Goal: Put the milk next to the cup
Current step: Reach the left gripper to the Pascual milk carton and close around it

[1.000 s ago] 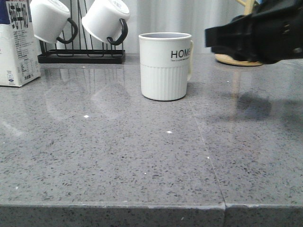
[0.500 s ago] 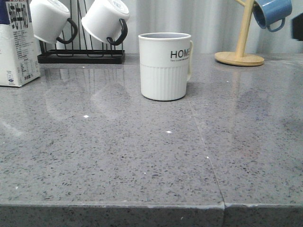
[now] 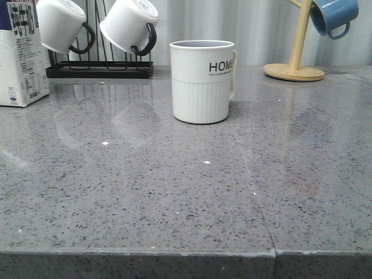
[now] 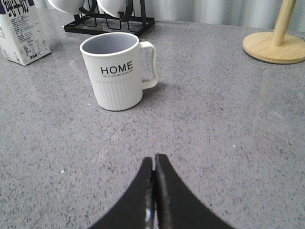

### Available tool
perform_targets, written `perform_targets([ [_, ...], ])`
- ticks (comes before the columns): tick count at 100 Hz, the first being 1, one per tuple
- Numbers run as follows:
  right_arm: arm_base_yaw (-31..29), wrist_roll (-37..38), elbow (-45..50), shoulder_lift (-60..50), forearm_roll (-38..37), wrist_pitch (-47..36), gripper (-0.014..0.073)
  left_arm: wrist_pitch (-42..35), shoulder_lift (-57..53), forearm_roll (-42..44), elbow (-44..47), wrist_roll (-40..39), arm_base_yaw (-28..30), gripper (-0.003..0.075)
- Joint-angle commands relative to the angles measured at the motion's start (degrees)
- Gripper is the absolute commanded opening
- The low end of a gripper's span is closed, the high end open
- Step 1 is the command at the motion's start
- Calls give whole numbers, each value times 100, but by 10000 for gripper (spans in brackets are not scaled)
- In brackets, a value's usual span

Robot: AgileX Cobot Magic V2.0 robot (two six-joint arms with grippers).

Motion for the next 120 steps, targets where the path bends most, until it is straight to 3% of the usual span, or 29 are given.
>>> perform_targets([
  [1, 1, -28, -133, -58, -66, -222, -66, -828, -174, -2, 334, -61, 15, -20],
  [11, 1, -28, -133, -58, -66, -177, -66, -873, -163, -2, 45, -61, 15, -20],
  [28, 1, -28, -133, -58, -66, -177, -66, -35, 135, 133, -1001, -61, 15, -20],
  [47, 1, -28, -133, -58, -66, -177, -66, 1000, 1176, 133, -2235, -61, 15, -20],
  [74, 1, -28, -133, -58, -66, -177, -66, 1022, 2892, 119, -3223, -61, 15, -8],
  [79, 1, -28, -133, -58, -66, -177, -66, 758, 3140, 119, -3256, -61, 15, 37],
  [86, 1, -28, -133, -58, -66, -177, -66, 412, 3448, 119, -3256, -61, 15, 166],
  [98, 1, -28, -133, -58, -66, -177, -66, -81, 3912, 106, -3256, -61, 15, 528],
  [105, 1, -28, -133, -58, -66, -177, -66, -467, 4185, -123, -3256, -61, 15, 679],
  [110, 1, -28, -133, -58, -66, -177, -66, -701, 4379, -327, -3267, -61, 15, 718],
  [120, 1, -28, -133, -58, -66, -177, -66, -740, 4823, -327, -3399, -61, 1, 658],
])
